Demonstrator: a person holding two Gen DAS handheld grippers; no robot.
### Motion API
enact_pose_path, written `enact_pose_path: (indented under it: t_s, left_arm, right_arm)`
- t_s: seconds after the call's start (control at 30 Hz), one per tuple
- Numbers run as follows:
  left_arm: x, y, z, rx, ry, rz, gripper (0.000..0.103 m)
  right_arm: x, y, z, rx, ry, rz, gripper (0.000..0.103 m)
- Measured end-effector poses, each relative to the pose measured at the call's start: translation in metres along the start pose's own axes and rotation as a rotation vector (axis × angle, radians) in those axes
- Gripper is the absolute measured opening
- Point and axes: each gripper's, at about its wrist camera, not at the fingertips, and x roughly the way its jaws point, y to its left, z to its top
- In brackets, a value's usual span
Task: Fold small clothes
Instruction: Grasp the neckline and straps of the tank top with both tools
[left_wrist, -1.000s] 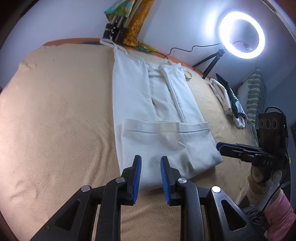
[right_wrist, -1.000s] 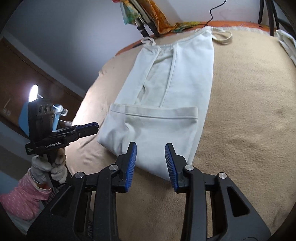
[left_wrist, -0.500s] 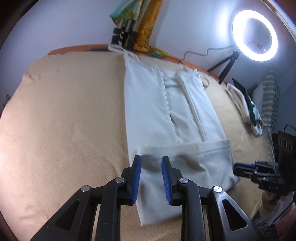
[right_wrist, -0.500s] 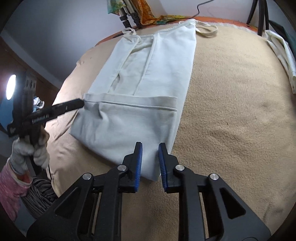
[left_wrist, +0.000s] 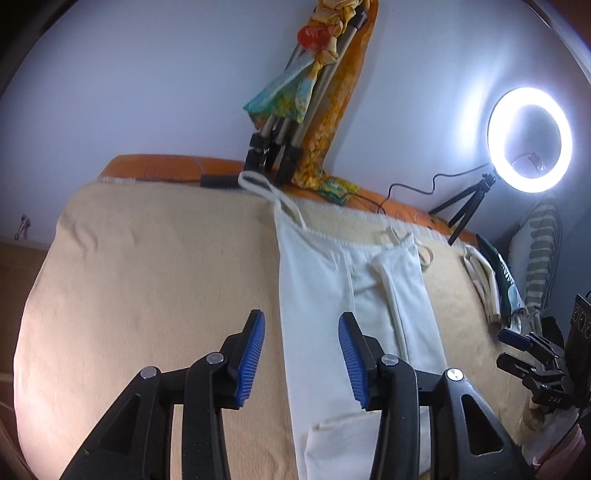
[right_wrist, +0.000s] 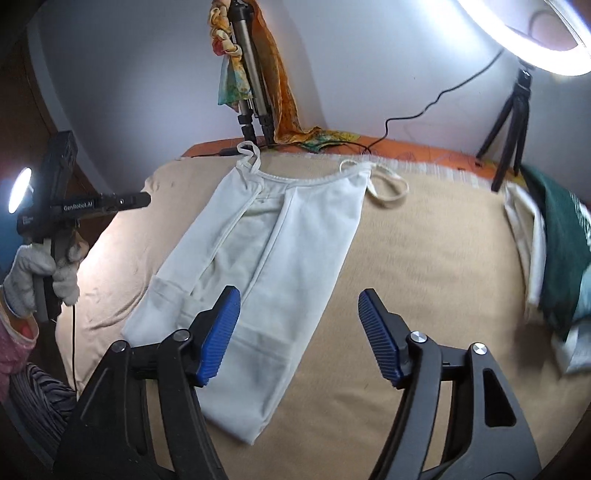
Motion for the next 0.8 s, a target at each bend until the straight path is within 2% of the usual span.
enact_pose_path:
  t_s: [0.2,0.27,0.4,0.57,0.8]
  left_arm:
    - [0.033,0.016,0.041,-0.047,0.024,-0.018,0.046]
    - [0.047,0.018,0.049,-0.038,0.049,-0.023,0.046]
    - [0.081,0.022,0.055,-0.037,0.094,-0.044,0.046]
    - [0.116,0.023,0.061,-0.016,0.13,-0.048,0.046]
    - [0.144,0.028,0.072,-0.022,0.123,-0.049,0.046]
  right_arm:
    - [0.032,-0.04,0.041,0.099,0.037,0.08,0.068]
    - [0.048,-0.053,0.048,0.12,0.049,0.097,0.06]
    - [0.083,-0.076,0.056,0.178,0.087,0.122,0.052]
    - [0.12,-0.096,0.068,0.229,0.101,0.153,0.052]
    - [0.155,-0.103,0.079,0.22,0.125,0.155,0.048]
